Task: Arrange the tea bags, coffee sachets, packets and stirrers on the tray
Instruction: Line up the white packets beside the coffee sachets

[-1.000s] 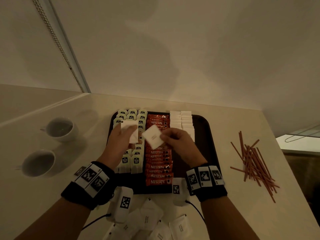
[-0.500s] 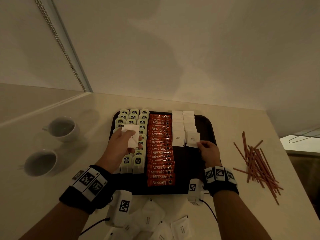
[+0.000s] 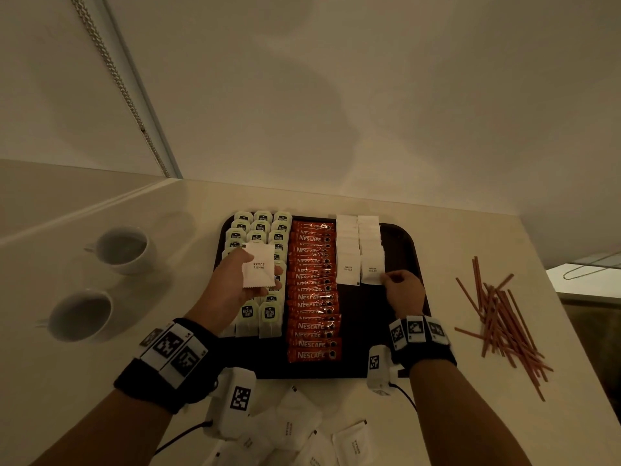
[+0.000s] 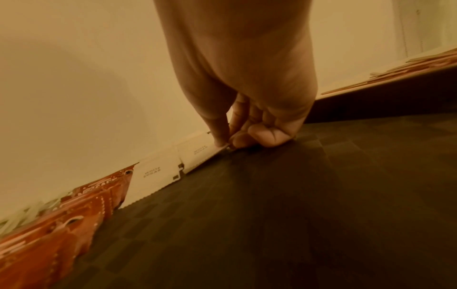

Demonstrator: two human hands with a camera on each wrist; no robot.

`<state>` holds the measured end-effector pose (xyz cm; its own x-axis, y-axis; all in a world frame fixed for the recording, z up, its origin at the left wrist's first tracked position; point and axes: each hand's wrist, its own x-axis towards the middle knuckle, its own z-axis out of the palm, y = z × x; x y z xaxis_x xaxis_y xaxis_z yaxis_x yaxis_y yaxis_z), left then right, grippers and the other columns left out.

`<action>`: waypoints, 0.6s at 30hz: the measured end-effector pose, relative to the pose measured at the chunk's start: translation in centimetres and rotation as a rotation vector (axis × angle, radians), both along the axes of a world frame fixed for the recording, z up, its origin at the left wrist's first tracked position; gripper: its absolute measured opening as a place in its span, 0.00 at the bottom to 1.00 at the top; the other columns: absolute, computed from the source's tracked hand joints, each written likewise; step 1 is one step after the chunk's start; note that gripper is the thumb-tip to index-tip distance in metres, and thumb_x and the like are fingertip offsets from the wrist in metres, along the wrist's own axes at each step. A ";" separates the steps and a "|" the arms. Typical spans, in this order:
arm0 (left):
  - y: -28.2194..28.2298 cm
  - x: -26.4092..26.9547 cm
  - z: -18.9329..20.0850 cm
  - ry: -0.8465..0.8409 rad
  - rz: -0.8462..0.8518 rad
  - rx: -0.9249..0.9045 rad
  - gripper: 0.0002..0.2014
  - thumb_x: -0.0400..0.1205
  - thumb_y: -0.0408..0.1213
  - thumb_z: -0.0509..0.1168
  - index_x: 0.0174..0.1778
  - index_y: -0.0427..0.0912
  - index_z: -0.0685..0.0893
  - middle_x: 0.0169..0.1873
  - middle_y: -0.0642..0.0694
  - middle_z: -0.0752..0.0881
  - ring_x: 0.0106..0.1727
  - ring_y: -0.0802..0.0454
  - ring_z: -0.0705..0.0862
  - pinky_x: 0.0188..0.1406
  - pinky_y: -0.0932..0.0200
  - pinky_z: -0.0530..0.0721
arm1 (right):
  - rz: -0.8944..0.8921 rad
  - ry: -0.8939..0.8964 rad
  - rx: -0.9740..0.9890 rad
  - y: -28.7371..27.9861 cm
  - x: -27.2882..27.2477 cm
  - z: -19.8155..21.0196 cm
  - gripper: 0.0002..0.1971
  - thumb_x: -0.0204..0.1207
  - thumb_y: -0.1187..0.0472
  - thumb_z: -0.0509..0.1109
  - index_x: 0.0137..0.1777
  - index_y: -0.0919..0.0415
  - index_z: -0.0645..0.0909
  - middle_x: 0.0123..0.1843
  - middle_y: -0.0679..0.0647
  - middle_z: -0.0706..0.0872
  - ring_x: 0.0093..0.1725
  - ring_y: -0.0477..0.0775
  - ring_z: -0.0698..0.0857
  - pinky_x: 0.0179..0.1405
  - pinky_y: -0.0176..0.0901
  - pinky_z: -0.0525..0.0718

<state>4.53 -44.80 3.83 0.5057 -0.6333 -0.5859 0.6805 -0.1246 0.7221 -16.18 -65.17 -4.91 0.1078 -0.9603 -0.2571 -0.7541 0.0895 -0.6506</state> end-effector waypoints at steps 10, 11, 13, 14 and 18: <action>-0.2 -0.7 0.8 -0.223 -0.224 0.036 0.15 0.83 0.23 0.53 0.52 0.47 0.78 0.38 0.40 0.89 0.34 0.45 0.88 0.24 0.63 0.82 | 0.349 -0.354 0.055 3.9 4.4 6.5 0.07 0.80 0.55 0.66 0.53 0.57 0.79 0.49 0.46 0.83 0.51 0.49 0.83 0.43 0.33 0.79; -0.2 -0.9 0.7 -0.275 -0.273 0.050 0.14 0.83 0.23 0.55 0.54 0.46 0.79 0.41 0.40 0.89 0.35 0.47 0.87 0.26 0.63 0.82 | 0.481 -0.411 0.116 4.9 5.4 7.7 0.08 0.80 0.54 0.66 0.56 0.54 0.79 0.51 0.44 0.83 0.52 0.46 0.83 0.45 0.34 0.80; -0.3 -1.2 0.7 -0.411 -0.374 0.094 0.12 0.82 0.24 0.61 0.57 0.43 0.80 0.44 0.41 0.88 0.34 0.52 0.87 0.32 0.61 0.83 | 0.708 -0.470 0.201 6.6 7.2 9.3 0.12 0.80 0.54 0.66 0.62 0.49 0.77 0.53 0.43 0.83 0.52 0.41 0.83 0.47 0.34 0.83; -0.3 -1.2 0.6 -0.478 -0.406 0.113 0.11 0.81 0.25 0.64 0.56 0.41 0.81 0.43 0.42 0.88 0.32 0.56 0.87 0.32 0.62 0.83 | 0.778 -0.491 0.210 7.2 7.8 9.6 0.13 0.80 0.55 0.67 0.64 0.46 0.77 0.53 0.45 0.84 0.51 0.41 0.84 0.45 0.32 0.84; 0.2 -0.8 0.4 -0.615 -0.305 0.154 0.06 0.77 0.28 0.70 0.48 0.39 0.86 0.37 0.45 0.88 0.25 0.64 0.83 0.25 0.73 0.79 | 0.755 -0.506 0.141 7.9 8.6 8.9 0.07 0.79 0.62 0.69 0.55 0.54 0.82 0.48 0.54 0.87 0.49 0.52 0.86 0.43 0.40 0.86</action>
